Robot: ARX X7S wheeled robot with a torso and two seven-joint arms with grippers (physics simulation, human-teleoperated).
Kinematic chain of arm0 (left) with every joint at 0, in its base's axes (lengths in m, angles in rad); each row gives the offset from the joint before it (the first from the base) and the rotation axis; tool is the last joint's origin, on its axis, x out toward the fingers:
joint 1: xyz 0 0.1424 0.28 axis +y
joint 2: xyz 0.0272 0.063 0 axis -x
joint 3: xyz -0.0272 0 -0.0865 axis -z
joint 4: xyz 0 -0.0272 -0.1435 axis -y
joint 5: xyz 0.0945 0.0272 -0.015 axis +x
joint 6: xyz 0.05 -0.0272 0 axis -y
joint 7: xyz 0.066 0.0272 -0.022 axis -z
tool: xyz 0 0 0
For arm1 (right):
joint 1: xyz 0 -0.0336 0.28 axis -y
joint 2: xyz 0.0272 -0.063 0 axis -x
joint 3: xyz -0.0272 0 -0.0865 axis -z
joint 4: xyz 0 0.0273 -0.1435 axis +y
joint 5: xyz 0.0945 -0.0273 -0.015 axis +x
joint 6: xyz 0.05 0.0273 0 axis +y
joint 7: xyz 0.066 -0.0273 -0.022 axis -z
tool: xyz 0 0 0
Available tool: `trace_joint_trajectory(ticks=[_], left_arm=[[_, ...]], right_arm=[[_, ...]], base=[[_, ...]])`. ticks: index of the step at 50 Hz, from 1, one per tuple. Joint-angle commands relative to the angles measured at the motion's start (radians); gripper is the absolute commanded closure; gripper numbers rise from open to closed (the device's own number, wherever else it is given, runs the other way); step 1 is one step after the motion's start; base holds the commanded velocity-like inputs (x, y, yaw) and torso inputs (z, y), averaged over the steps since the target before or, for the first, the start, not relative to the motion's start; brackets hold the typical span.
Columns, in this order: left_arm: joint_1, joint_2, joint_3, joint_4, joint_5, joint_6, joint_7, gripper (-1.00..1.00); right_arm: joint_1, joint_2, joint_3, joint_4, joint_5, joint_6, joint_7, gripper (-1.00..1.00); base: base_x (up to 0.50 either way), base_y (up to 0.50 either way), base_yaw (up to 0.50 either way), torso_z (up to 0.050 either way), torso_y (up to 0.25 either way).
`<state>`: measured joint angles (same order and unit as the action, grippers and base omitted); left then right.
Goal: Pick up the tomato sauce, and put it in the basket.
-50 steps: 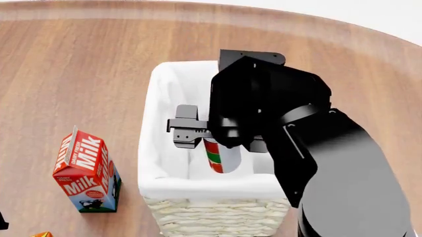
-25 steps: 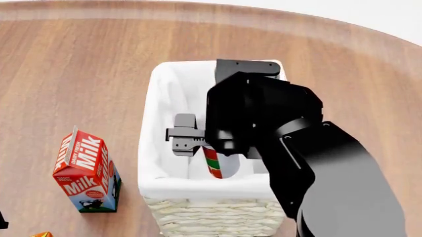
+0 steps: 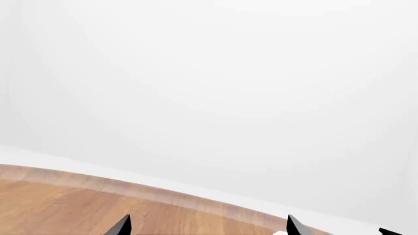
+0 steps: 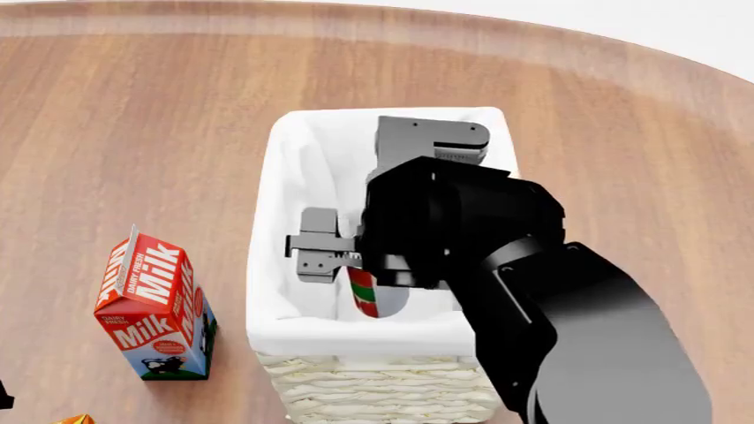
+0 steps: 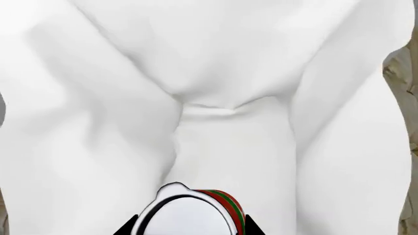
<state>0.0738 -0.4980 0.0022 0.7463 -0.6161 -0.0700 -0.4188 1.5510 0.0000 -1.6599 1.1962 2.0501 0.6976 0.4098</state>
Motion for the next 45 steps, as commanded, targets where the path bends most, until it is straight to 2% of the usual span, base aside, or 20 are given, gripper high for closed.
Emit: trace_joint_trajectory(ticks=[1,45], left_arm=[[0.000,-0.003,-0.001,-0.002,-0.003,0.001,-0.002,-1.00],[-0.007,-0.008,0.003,-0.018,-0.011,0.008,-0.004,-1.00]], right_arm=[[-0.017,0.000,0.016,-0.010,-0.051,-0.040,-0.039,1.00],[-0.070,0.000,0.028,-0.017,-0.108,-0.101,-0.080,1.00]], base=[[0.00,0.00,0.00,0.000,0.000],[0.00,0.00,0.00,0.000,0.000]])
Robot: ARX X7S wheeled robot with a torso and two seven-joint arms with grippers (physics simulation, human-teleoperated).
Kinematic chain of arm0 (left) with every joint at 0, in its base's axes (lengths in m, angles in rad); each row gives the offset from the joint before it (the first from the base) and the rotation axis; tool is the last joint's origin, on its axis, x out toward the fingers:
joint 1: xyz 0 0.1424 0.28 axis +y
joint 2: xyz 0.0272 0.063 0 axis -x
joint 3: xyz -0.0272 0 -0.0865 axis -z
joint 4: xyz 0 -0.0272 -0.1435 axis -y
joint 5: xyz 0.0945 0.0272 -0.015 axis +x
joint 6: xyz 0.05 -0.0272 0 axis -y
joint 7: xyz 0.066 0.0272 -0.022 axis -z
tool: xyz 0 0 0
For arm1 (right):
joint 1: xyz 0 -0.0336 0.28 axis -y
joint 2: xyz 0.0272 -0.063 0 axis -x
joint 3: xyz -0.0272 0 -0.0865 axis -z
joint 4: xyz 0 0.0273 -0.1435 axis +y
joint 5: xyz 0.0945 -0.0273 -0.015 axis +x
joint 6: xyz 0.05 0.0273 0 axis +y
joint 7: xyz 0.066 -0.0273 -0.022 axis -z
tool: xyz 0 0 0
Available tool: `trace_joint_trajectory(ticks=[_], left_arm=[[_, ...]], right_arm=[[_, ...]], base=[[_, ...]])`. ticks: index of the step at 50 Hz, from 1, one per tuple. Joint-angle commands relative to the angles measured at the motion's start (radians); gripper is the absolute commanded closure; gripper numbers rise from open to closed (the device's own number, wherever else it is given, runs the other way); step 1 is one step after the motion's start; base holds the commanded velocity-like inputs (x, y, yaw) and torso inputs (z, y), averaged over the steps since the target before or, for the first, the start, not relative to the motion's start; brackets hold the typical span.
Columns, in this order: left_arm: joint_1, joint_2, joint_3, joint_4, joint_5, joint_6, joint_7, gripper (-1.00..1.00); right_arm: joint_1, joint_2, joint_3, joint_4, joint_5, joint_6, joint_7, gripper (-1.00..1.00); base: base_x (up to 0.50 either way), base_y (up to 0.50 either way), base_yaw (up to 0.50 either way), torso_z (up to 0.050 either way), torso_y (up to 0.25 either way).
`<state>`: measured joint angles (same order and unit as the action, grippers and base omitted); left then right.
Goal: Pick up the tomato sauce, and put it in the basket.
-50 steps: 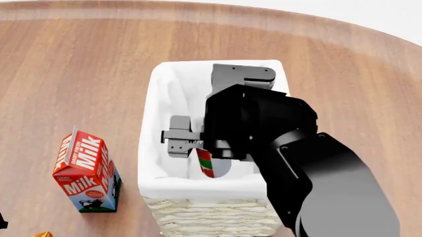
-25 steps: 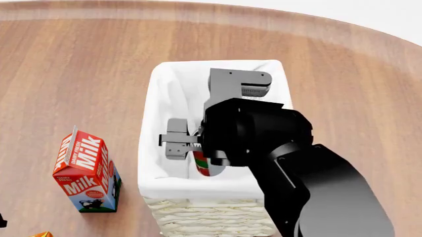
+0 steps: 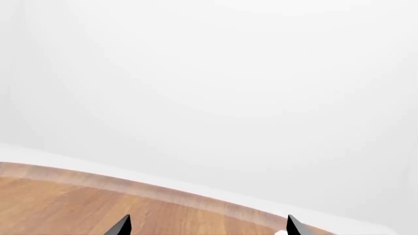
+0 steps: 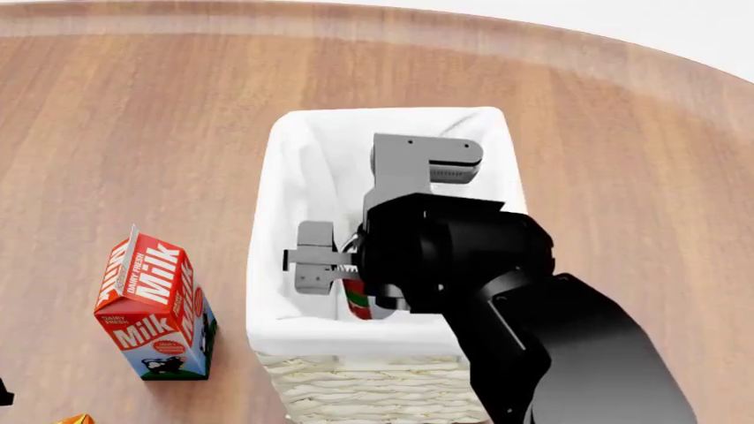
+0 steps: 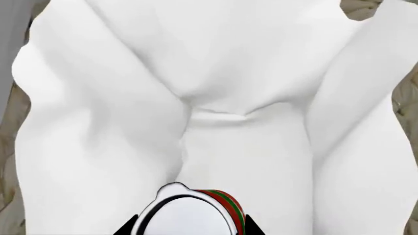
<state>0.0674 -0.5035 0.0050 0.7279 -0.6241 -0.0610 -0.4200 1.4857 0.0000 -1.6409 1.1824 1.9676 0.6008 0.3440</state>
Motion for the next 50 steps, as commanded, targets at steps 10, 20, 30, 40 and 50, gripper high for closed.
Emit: trace_joint_trajectory(ticks=[10,20,30,40,50], left_arm=[[0.000,-0.002,0.005,0.001,0.000,0.000,-0.004,-1.00],[0.003,-0.003,0.006,0.001,0.001,0.004,-0.004,-1.00],[0.004,-0.005,0.006,-0.001,-0.001,0.007,-0.004,-1.00],[0.005,-0.007,0.008,0.002,0.000,0.008,-0.005,-1.00],[0.005,-0.009,0.009,0.002,-0.001,0.009,-0.006,-1.00]], right_arm=[[-0.010,0.000,0.007,0.002,-0.023,-0.006,-0.020,1.00],[-0.005,0.000,0.007,0.001,-0.019,-0.004,-0.014,1.00],[-0.005,0.000,0.006,0.002,-0.019,0.010,-0.018,-1.00],[-0.003,0.000,0.006,0.008,-0.024,0.016,-0.019,-1.00],[-0.007,0.000,0.005,0.010,-0.022,0.013,-0.021,-1.00]], base=[[0.00,0.00,0.00,0.000,0.000],[0.00,0.00,0.00,0.000,0.000],[0.00,0.00,0.00,0.000,0.001],[0.00,0.00,0.00,0.000,0.000],[0.00,0.00,0.00,0.000,0.000]])
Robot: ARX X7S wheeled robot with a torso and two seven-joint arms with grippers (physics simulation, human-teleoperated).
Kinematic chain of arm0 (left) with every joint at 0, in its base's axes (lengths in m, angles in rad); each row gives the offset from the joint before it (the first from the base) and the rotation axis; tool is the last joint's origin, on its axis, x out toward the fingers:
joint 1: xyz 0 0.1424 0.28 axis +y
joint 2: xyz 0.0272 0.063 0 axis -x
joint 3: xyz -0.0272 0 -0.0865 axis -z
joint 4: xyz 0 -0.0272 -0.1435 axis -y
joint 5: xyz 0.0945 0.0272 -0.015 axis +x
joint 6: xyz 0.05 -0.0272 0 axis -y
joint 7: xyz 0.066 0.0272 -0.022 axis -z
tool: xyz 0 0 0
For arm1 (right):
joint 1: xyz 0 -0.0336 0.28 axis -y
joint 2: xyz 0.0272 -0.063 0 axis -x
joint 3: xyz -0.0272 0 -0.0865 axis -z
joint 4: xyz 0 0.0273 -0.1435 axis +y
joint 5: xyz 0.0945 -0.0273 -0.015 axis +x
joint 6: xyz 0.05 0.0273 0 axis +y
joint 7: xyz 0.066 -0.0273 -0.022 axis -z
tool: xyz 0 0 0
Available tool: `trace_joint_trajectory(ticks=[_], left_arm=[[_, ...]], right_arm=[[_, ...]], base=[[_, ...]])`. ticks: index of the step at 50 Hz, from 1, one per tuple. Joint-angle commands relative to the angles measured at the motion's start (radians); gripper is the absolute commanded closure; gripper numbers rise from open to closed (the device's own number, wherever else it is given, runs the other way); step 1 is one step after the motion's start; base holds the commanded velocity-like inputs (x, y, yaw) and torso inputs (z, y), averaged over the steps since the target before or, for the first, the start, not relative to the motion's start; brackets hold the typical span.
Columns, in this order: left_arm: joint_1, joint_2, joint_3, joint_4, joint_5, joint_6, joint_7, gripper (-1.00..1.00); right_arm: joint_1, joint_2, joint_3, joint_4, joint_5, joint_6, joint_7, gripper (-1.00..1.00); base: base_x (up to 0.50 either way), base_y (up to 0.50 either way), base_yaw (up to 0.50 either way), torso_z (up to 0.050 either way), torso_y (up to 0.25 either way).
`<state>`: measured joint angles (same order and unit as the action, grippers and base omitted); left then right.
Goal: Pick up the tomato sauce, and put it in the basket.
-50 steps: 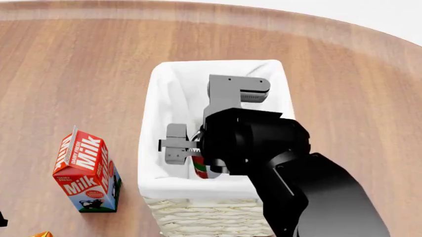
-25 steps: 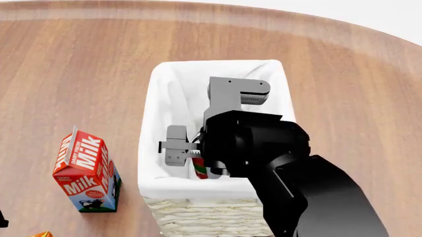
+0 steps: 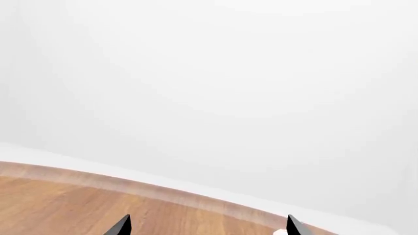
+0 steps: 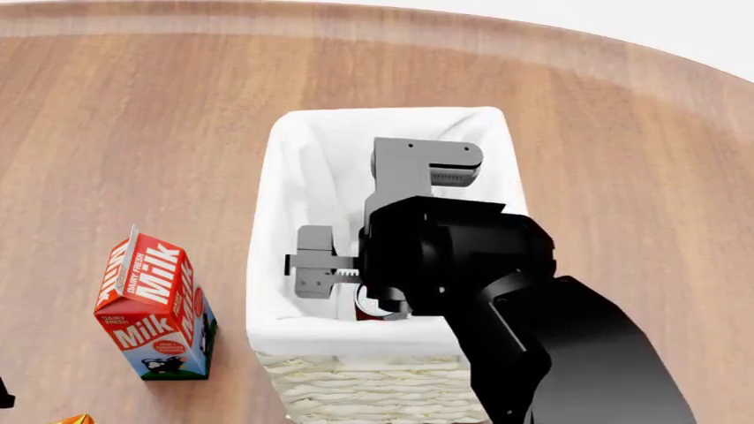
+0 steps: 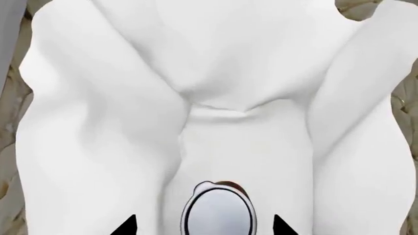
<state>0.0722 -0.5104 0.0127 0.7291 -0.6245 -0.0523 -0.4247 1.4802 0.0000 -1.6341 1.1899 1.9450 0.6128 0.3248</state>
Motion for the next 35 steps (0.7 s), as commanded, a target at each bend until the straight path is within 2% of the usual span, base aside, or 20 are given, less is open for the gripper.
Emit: trace_joint_trajectory(ticks=[1,17,35], left_arm=[[0.001,-0.001,0.003,0.000,0.001,0.002,-0.001,-1.00],[-0.003,0.002,0.021,-0.011,0.020,0.005,0.003,-1.00],[0.005,-0.008,0.024,0.023,0.018,-0.006,-0.011,-1.00]], right_arm=[[-0.002,0.000,0.000,0.003,0.007,0.000,-0.003,-1.00],[0.048,0.000,-0.005,0.004,0.009,0.015,-0.016,-1.00],[0.195,0.000,-0.003,0.000,-0.004,0.035,-0.032,-1.00]], base=[[0.00,0.00,0.00,0.000,0.000],[0.00,0.00,0.00,0.000,0.000],[0.00,0.00,0.00,0.000,0.000]])
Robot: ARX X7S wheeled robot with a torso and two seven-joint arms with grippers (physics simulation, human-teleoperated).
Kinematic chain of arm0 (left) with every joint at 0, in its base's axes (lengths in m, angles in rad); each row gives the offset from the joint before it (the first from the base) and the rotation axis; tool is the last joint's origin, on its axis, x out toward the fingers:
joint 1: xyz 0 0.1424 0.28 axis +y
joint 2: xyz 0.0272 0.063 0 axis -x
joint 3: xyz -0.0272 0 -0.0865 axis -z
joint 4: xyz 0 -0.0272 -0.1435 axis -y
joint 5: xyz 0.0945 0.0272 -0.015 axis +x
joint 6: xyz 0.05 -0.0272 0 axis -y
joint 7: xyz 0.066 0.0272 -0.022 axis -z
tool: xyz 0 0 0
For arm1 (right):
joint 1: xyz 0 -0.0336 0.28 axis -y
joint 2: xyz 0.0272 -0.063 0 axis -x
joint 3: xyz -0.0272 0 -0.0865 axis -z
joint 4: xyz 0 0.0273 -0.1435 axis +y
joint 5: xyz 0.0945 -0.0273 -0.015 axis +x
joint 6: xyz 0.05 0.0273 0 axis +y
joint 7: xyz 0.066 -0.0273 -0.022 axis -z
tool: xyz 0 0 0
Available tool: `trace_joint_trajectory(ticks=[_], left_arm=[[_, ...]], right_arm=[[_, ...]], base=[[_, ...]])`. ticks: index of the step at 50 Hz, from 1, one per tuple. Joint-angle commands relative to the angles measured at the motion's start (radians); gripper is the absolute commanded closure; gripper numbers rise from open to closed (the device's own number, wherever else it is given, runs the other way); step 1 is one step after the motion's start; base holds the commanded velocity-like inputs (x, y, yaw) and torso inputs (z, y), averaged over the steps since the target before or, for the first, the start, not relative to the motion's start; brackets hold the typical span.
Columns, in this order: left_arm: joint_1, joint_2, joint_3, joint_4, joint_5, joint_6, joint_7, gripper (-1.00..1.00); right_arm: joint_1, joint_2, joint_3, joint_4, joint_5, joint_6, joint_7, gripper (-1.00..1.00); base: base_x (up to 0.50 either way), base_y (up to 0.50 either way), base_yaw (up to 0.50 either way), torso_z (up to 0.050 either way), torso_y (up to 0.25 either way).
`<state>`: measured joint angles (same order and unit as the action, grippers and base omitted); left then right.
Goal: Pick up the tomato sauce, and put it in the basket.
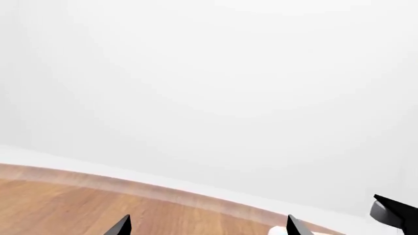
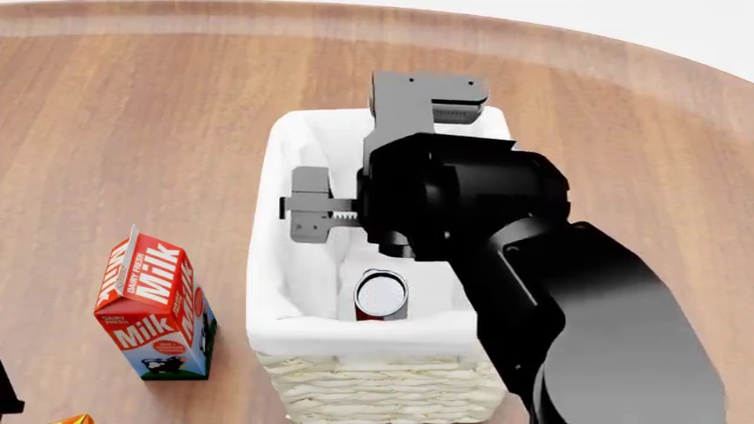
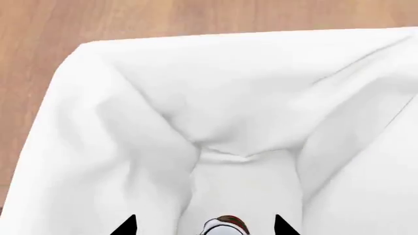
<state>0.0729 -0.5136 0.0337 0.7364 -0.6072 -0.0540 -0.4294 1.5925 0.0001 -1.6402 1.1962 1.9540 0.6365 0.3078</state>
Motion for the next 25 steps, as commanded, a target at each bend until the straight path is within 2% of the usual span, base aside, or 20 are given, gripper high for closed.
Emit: trace_joint_trajectory(ticks=[1,6,14,19,22,25], left_arm=[[0.004,-0.006,0.002,0.018,-0.002,-0.006,-0.008,-1.00],[0.007,-0.011,-0.004,0.029,-0.009,-0.006,-0.012,-1.00],[0.008,-0.015,-0.007,0.036,-0.015,-0.006,-0.015,-1.00],[0.005,-0.013,0.004,0.031,-0.008,-0.007,-0.011,-1.00],[0.001,-0.016,0.020,0.025,0.000,-0.014,-0.002,-1.00],[-0.001,-0.019,0.019,0.030,-0.003,-0.017,-0.006,-1.00]], right_arm=[[0.088,0.000,0.005,-0.007,-0.013,0.007,-0.015,-1.00],[0.115,0.000,0.014,-0.025,-0.024,-0.004,-0.051,-1.00],[0.144,0.002,0.028,-0.027,-0.020,-0.128,-0.062,-1.00],[0.136,0.173,0.051,-0.397,-0.044,-0.244,0.159,-1.00],[0.147,0.266,0.019,-0.643,-0.140,-0.303,0.260,-1.00],[0.139,0.323,0.025,-0.784,-0.180,-0.365,0.364,-1.00]], base=[[0.00,0.00,0.00,0.000,0.000],[0.00,0.00,0.00,0.000,0.000],[0.00,0.00,0.00,0.000,0.000],[0.00,0.00,0.00,0.000,0.000],[0.00,0.00,0.00,0.000,0.000],[0.00,0.00,0.00,0.000,0.000]])
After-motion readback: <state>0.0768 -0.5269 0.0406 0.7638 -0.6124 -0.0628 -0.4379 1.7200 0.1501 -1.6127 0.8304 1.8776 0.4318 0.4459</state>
